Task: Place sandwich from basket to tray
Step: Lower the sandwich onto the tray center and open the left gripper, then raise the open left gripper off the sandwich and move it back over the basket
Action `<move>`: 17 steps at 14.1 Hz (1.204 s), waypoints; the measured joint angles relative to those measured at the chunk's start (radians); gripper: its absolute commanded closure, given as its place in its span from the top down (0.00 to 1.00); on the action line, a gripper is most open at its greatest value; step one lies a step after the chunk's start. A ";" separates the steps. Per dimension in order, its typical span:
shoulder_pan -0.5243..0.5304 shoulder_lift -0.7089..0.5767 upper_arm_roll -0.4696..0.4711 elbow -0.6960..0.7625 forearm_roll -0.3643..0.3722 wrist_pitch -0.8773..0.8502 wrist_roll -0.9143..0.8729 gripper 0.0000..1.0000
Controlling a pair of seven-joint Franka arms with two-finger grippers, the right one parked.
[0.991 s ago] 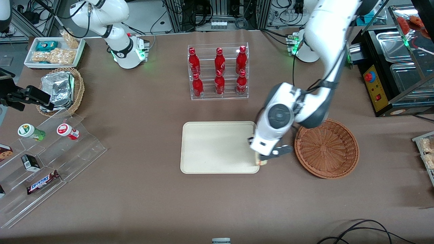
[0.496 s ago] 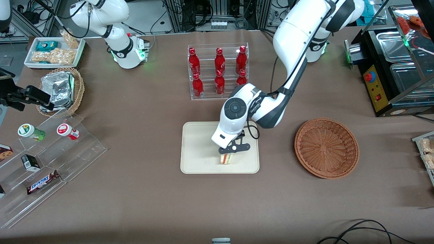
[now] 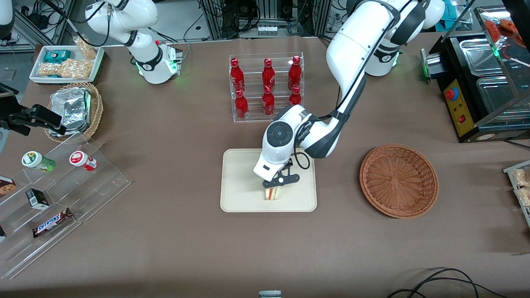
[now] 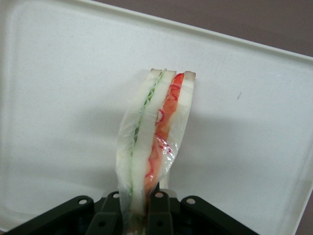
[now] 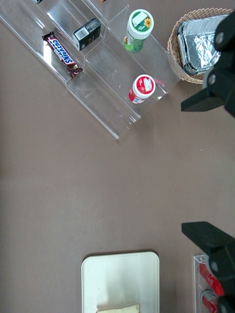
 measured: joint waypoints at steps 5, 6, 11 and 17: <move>-0.001 -0.002 0.001 0.021 0.001 0.001 -0.002 1.00; -0.001 -0.018 0.001 0.028 0.002 -0.007 -0.002 1.00; 0.026 -0.266 0.027 0.027 0.004 -0.278 -0.002 1.00; 0.098 -0.445 0.101 -0.021 0.005 -0.556 0.008 1.00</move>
